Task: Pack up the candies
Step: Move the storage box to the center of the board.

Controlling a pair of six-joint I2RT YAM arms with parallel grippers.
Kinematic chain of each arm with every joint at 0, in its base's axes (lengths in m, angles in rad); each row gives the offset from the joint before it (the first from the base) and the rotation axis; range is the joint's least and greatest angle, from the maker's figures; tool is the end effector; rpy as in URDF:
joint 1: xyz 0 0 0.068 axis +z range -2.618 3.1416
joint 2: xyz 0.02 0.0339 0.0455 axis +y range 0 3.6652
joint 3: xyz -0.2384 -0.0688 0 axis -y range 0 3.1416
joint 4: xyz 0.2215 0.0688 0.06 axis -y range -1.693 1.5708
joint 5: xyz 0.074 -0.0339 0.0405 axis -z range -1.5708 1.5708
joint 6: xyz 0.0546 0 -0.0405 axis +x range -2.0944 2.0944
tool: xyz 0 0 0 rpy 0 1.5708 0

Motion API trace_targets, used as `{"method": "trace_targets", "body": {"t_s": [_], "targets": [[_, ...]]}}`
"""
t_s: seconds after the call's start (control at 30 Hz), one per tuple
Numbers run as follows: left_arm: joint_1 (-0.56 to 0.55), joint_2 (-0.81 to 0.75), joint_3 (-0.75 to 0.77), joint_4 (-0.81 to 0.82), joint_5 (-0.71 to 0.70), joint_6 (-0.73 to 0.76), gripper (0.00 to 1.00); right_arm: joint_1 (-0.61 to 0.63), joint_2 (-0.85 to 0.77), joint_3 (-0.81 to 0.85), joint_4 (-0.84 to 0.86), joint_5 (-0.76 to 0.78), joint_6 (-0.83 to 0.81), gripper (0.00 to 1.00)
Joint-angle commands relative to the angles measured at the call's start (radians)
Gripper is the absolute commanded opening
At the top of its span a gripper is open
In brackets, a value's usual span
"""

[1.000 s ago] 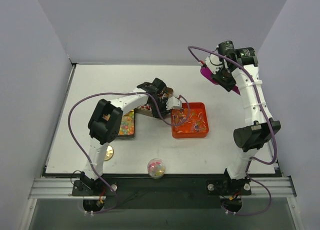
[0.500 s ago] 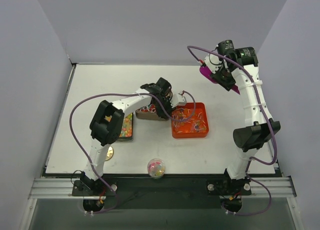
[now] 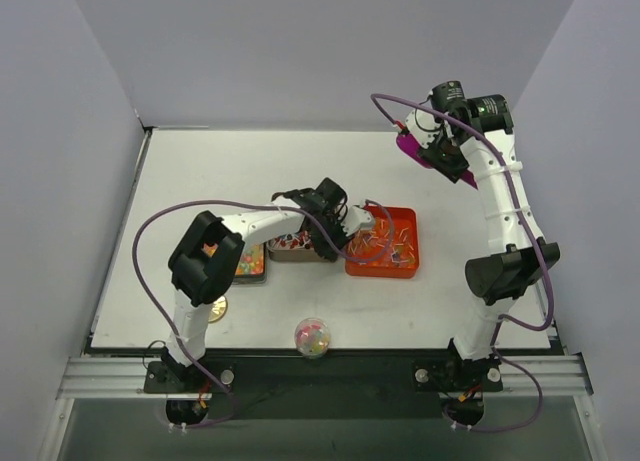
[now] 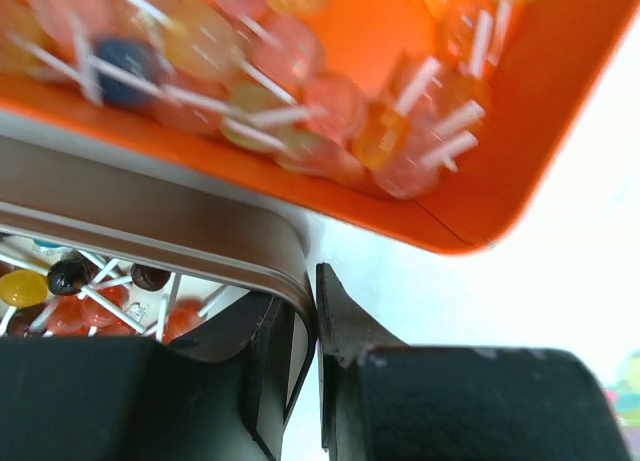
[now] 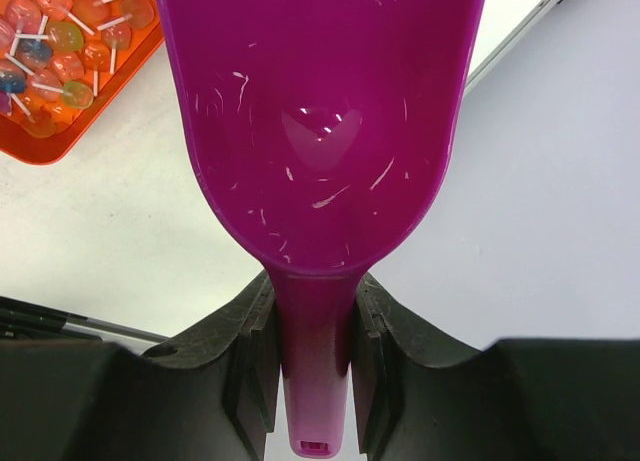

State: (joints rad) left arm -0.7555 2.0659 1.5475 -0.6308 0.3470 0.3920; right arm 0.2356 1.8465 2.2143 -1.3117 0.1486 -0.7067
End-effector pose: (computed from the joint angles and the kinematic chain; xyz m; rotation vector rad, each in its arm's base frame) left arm 0.2833 -0.2924 0.1513 1.5697 2.2401 -0.5769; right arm 0.3375 0.0727 0.3749 -1.0985 2.2914 -0.3760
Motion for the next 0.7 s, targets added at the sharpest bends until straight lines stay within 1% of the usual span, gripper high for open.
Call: {"method": "trace_targets", "body": {"t_s": [0.0, 0.2, 0.27, 0.3, 0.33, 0.4, 0.43, 0.5, 0.57, 0.6, 0.63, 0.67], "targets": [[-0.057, -0.125, -0.076, 0.075, -0.045, -0.088, 0.17, 0.002, -0.027, 0.002, -0.04, 0.023, 0.016, 0.0], [-0.16, -0.211, -0.205, 0.137, -0.043, -0.151, 0.18, 0.011, -0.038, -0.013, -0.04, 0.032, 0.012, 0.0], [-0.194, -0.224, -0.224, 0.152, -0.057, -0.166, 0.23, 0.014, -0.046, -0.019, -0.041, 0.035, 0.012, 0.0], [-0.202, -0.224, -0.228, 0.157, -0.071, -0.174, 0.29, 0.014, -0.053, -0.024, -0.041, 0.04, 0.012, 0.0], [-0.208, -0.222, -0.228, 0.163, -0.088, -0.186, 0.42, 0.016, -0.056, -0.027, -0.041, 0.04, 0.012, 0.0], [-0.214, -0.222, -0.216, 0.161, -0.12, -0.188, 0.55, 0.014, -0.064, -0.041, -0.041, 0.046, 0.009, 0.0], [-0.212, -0.228, -0.211, 0.16, -0.128, -0.185, 0.97, 0.014, -0.069, -0.048, -0.041, 0.048, 0.007, 0.0], [-0.199, -0.253, -0.211, 0.151, -0.134, -0.171, 0.97, 0.016, -0.076, -0.053, -0.04, 0.052, 0.006, 0.0], [-0.185, -0.329, -0.237, 0.161, -0.114, -0.163, 0.97, 0.014, -0.082, -0.054, -0.037, 0.045, 0.003, 0.0], [-0.171, -0.364, -0.247, 0.161, -0.085, -0.162, 0.97, 0.014, -0.09, -0.057, -0.035, 0.037, 0.0, 0.0], [-0.139, -0.438, -0.265, 0.158, 0.016, -0.144, 0.97, 0.013, -0.093, -0.061, -0.037, 0.013, -0.004, 0.0], [-0.119, -0.478, -0.276, 0.14, 0.062, -0.131, 0.97, 0.014, -0.099, -0.065, -0.037, 0.0, -0.01, 0.0]]}}
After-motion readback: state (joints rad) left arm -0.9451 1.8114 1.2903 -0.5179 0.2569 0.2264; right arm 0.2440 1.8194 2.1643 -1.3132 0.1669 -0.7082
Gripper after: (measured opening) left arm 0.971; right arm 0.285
